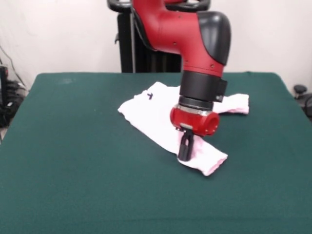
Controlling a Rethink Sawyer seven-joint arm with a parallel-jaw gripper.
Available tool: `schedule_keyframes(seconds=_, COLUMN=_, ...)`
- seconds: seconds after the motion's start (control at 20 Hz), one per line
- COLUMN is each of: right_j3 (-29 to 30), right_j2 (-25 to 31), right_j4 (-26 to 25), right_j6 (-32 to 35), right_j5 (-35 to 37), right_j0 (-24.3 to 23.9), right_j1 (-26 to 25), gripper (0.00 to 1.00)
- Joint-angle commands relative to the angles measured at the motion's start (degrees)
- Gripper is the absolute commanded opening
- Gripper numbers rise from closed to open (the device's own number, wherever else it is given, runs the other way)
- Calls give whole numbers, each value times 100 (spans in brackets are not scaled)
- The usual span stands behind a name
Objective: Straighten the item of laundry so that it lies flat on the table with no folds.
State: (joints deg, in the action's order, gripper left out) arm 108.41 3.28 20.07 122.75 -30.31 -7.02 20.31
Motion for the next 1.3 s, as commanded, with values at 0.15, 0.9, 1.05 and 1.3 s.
schedule_keyframes(seconds=0.15, right_j3=-64, right_j2=173, right_j4=1645, right_j6=788, right_j5=2202, right_j0=1172, right_j1=-177, gripper=0)
schedule_keyframes(seconds=0.9, right_j3=522, right_j2=-1841, right_j4=295, right_j6=106, right_j5=4624, right_j0=1307, right_j1=1688, gripper=0)
schedule_keyframes(seconds=1.05, right_j3=693, right_j2=-1480, right_j4=-34, right_j6=84, right_j5=4370, right_j0=818, right_j1=1877, gripper=0)
schedule_keyframes(seconds=1.3, right_j3=872, right_j2=-1104, right_j4=-455, right_j6=116, right_j5=4230, right_j0=238, right_j1=2114, gripper=0)
